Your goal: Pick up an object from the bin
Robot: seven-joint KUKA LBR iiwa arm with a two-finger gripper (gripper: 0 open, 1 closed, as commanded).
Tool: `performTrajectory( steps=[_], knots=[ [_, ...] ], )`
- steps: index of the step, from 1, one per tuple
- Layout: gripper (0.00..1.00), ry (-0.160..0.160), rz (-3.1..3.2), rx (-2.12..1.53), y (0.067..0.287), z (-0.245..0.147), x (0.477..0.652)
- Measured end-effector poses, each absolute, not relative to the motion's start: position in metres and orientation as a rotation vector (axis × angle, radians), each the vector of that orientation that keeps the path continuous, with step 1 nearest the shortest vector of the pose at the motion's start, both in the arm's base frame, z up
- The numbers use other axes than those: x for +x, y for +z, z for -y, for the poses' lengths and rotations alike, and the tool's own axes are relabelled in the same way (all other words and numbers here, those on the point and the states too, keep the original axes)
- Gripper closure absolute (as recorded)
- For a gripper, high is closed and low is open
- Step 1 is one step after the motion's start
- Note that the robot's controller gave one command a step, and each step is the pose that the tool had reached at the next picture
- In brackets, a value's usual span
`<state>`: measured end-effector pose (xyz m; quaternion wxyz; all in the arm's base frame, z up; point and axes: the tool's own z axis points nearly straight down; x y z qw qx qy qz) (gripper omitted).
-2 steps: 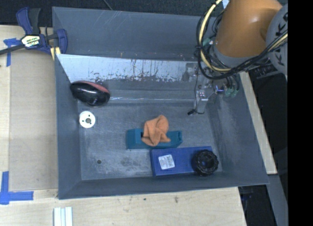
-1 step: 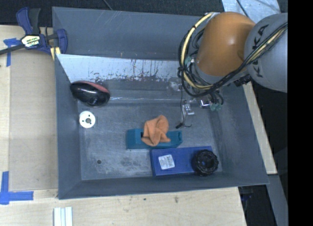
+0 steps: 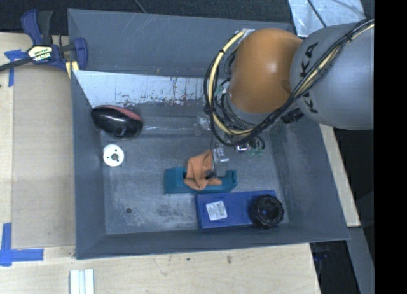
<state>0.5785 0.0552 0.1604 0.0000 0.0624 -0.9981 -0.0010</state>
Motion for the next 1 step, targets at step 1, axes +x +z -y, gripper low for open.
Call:
performTrajectory(
  steps=[1],
  knots=[
    [0.0, 0.001, 3.065, 0.718, 0.1396, -0.048, 0.5925]
  ],
)
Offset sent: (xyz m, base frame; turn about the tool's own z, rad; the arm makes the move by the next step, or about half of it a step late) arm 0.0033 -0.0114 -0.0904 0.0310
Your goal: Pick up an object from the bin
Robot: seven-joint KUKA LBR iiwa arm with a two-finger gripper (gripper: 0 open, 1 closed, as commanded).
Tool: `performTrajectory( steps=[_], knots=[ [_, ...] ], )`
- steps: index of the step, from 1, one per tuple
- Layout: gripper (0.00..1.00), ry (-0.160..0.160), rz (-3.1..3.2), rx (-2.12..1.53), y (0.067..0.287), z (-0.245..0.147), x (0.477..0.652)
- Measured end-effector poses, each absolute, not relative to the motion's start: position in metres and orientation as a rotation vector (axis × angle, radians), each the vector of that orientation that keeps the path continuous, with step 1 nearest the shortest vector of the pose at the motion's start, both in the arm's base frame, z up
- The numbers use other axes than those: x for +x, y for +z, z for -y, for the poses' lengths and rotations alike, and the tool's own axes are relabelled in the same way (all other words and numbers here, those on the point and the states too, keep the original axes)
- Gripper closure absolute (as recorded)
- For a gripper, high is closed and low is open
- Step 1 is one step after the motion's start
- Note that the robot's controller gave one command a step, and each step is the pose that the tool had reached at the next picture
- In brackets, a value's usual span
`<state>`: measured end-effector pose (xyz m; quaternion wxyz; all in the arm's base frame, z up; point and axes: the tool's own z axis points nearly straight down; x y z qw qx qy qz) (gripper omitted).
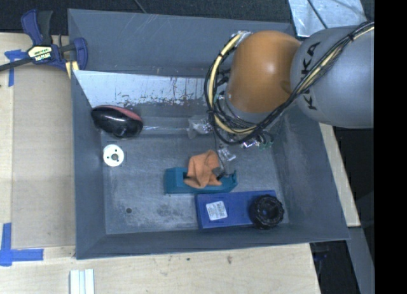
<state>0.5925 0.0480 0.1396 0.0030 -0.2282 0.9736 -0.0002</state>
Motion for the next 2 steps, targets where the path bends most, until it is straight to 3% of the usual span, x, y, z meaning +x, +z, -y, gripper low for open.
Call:
performTrajectory(
  steps=[1, 2],
  knots=[
    [0.0, 0.0, -3.053, -0.731, 0.108, -0.045, 0.589],
    [1.0, -0.012, -3.08, -0.692, 0.079, -0.05, 0.585]
  ],
)
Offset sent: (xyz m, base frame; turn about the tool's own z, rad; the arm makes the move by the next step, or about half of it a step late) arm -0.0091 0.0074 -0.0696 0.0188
